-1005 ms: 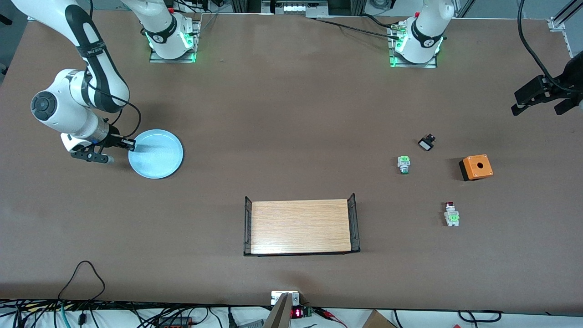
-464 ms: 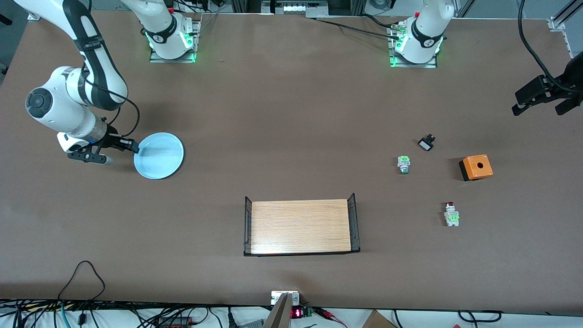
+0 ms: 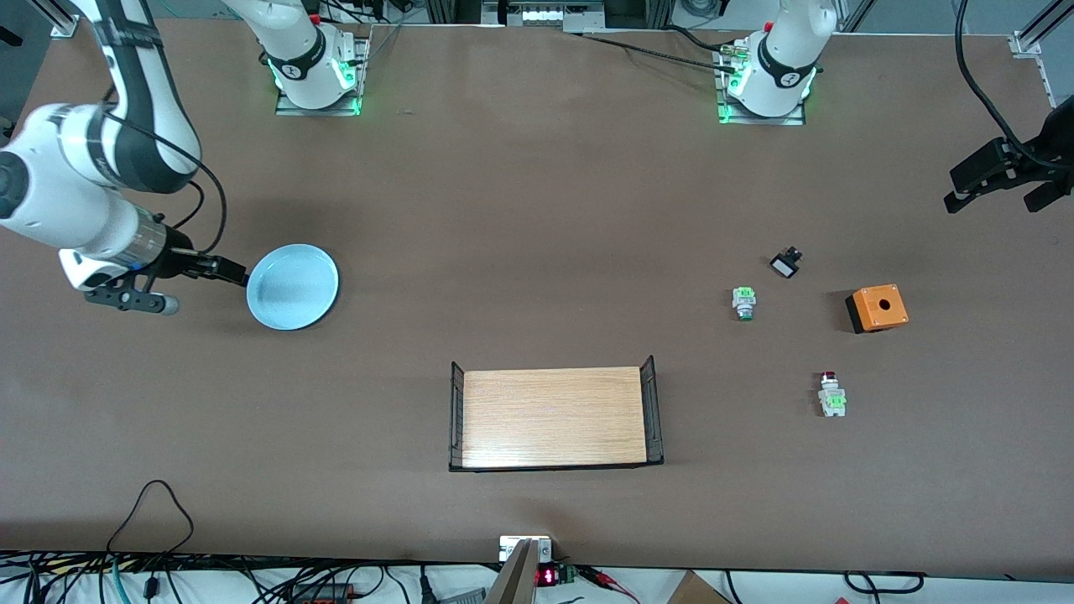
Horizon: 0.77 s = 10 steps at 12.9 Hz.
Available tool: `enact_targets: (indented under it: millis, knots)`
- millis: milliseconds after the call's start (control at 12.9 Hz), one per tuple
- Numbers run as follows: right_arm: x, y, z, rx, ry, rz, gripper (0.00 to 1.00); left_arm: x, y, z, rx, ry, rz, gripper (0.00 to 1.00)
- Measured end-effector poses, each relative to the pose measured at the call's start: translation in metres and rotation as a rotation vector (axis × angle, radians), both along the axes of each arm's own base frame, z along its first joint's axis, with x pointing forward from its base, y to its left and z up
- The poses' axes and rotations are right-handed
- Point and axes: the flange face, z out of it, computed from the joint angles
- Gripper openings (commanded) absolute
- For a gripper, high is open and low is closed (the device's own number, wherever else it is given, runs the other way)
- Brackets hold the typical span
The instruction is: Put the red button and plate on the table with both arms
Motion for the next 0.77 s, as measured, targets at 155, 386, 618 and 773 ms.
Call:
enact_targets:
  millis: [155, 386, 618, 773]
  knots:
    - [0.012, 0.014, 0.035, 0.002, -0.016, 0.019, 1.0, 0.0, 0.0, 0.003, 0.0, -0.007, 0.0, 1.0]
    - [0.021, 0.02, 0.089, 0.007, -0.008, 0.036, 1.0, 0.0, 0.0, 0.008, 0.0, -0.016, 0.0, 1.0]
    - [0.025, 0.019, 0.144, -0.008, -0.015, 0.048, 1.0, 0.0, 0.0, 0.008, 0.0, -0.017, 0.0, 1.0]
    - [0.026, 0.009, 0.166, -0.061, -0.029, 0.05, 1.0, 0.0, 0.0, 0.008, 0.0, -0.016, 0.001, 1.0]
